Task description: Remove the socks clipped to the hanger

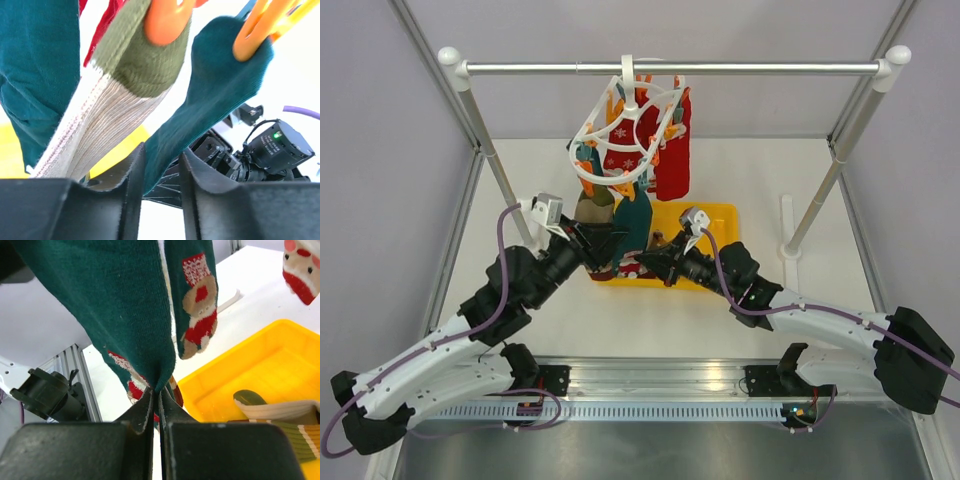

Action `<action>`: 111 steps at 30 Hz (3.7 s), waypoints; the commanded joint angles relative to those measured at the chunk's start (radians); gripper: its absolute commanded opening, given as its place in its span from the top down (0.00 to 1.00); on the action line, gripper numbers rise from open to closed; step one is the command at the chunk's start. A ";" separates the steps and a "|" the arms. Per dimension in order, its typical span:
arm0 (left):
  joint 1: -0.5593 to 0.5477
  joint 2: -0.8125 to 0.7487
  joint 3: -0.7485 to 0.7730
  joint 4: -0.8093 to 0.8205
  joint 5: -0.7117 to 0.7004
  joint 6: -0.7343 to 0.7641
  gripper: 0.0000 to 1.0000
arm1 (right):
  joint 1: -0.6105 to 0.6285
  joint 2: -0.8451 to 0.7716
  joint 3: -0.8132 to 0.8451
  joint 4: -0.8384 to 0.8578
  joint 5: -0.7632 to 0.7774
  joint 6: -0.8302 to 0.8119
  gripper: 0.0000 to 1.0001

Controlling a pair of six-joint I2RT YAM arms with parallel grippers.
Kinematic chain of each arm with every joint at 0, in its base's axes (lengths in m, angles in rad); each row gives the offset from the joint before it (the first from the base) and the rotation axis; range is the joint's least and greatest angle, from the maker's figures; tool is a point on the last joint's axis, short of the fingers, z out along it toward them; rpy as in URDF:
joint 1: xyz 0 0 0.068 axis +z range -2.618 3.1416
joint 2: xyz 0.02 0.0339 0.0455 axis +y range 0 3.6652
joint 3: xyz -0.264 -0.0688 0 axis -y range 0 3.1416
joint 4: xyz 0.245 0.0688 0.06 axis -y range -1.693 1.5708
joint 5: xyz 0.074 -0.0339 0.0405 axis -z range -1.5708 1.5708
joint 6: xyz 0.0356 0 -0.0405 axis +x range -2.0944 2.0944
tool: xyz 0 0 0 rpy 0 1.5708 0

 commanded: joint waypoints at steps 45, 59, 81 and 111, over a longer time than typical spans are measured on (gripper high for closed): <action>-0.004 0.150 0.293 0.115 -0.096 0.167 0.39 | 0.015 0.095 0.118 -0.104 0.034 -0.066 0.99; -0.004 0.162 0.308 0.122 -0.107 0.181 0.60 | 0.020 0.094 0.120 -0.113 0.036 -0.067 0.99; -0.005 0.175 0.327 0.109 -0.096 0.179 0.98 | -0.141 0.043 0.213 -0.354 0.231 -0.092 0.99; -0.005 0.187 0.328 0.096 -0.088 0.162 0.98 | -0.040 0.162 0.199 -0.164 0.067 -0.170 0.20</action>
